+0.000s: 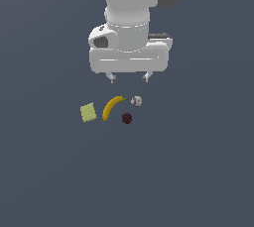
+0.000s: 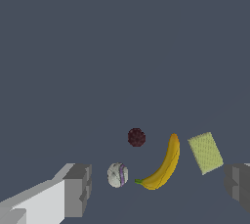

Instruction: Pick up a designated object from a clutter of objects.

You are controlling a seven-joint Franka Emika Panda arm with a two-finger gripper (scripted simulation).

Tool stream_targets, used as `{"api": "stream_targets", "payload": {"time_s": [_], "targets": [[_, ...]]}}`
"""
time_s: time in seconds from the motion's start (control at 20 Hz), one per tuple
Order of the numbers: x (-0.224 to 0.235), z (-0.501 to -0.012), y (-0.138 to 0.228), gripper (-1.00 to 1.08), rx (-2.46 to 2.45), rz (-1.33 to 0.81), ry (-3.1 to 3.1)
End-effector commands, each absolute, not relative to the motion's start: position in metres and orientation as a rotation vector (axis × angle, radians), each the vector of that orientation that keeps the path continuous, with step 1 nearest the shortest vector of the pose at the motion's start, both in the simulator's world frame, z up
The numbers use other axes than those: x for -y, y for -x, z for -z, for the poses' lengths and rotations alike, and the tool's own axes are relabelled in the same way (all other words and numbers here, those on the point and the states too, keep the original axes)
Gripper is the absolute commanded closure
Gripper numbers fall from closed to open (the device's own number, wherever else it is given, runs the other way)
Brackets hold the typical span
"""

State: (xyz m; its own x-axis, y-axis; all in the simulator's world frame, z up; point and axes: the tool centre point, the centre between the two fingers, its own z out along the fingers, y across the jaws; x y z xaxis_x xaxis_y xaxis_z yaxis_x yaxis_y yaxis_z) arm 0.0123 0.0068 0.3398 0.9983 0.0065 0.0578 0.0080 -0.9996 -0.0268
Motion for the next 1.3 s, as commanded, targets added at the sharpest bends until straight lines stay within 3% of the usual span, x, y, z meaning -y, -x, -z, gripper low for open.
{"api": "stream_targets", "payload": {"time_s": [0.0, 0.7, 1.25], "targets": [[-0.007, -0.340, -0.012, -0.92, 0.011, 0.090, 3.113], [-0.006, -0.362, -0.020, -0.92, 0.033, 0.168, 3.102], [-0.004, -0.319, -0.023, -0.92, 0.191, 0.147, 3.112]]}}
